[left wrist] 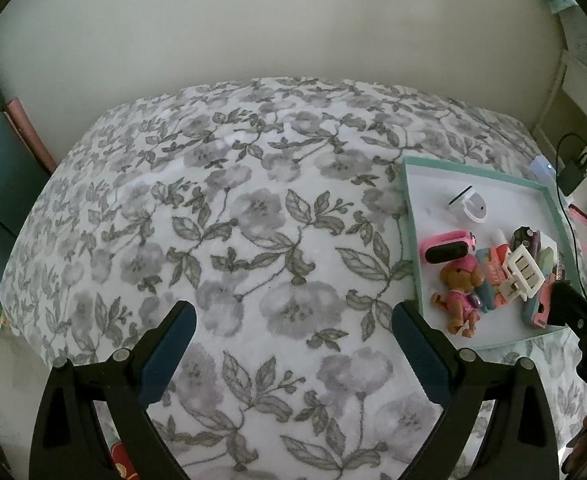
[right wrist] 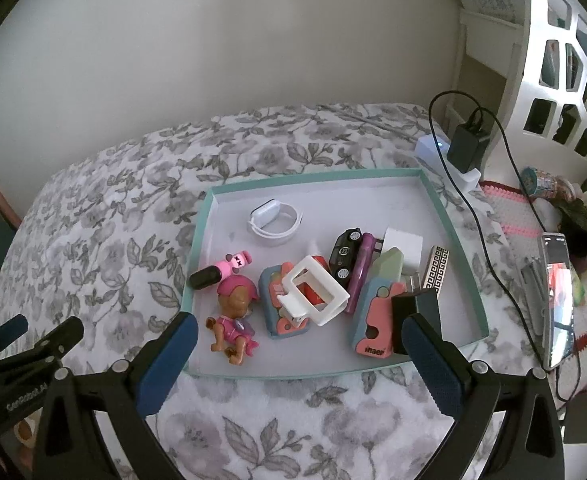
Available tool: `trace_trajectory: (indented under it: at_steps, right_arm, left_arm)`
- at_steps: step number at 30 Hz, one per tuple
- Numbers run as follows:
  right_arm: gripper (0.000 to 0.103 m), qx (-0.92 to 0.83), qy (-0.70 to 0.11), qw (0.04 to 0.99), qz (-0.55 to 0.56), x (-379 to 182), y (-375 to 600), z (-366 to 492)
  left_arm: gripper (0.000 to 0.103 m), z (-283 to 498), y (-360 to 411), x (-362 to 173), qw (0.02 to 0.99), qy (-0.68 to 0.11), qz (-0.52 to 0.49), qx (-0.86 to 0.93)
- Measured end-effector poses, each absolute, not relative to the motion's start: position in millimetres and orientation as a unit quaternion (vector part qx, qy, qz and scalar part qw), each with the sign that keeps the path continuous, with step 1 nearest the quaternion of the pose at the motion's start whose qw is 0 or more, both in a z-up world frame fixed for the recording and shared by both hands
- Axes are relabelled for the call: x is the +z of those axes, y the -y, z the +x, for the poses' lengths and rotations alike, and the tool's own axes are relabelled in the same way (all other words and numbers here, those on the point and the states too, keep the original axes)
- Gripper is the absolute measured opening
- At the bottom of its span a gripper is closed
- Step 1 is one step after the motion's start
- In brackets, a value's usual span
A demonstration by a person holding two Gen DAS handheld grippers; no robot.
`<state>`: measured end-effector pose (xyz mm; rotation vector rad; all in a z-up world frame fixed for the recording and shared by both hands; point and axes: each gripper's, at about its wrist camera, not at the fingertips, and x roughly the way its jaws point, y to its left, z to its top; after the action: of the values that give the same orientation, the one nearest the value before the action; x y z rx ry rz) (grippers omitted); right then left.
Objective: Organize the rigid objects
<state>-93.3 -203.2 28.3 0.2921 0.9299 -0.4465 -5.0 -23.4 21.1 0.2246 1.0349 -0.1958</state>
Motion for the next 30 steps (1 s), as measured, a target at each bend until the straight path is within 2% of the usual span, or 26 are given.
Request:
trace_trajectory:
  at_steps: [30]
  right_arm:
    - [0.103, -0.204, -0.457, 0.857, 0.125, 22.7, 205.0, -88.6]
  left_arm:
    - [0.098, -2.3, 26.0, 23.2, 0.863, -0.483, 0.118, -0.091]
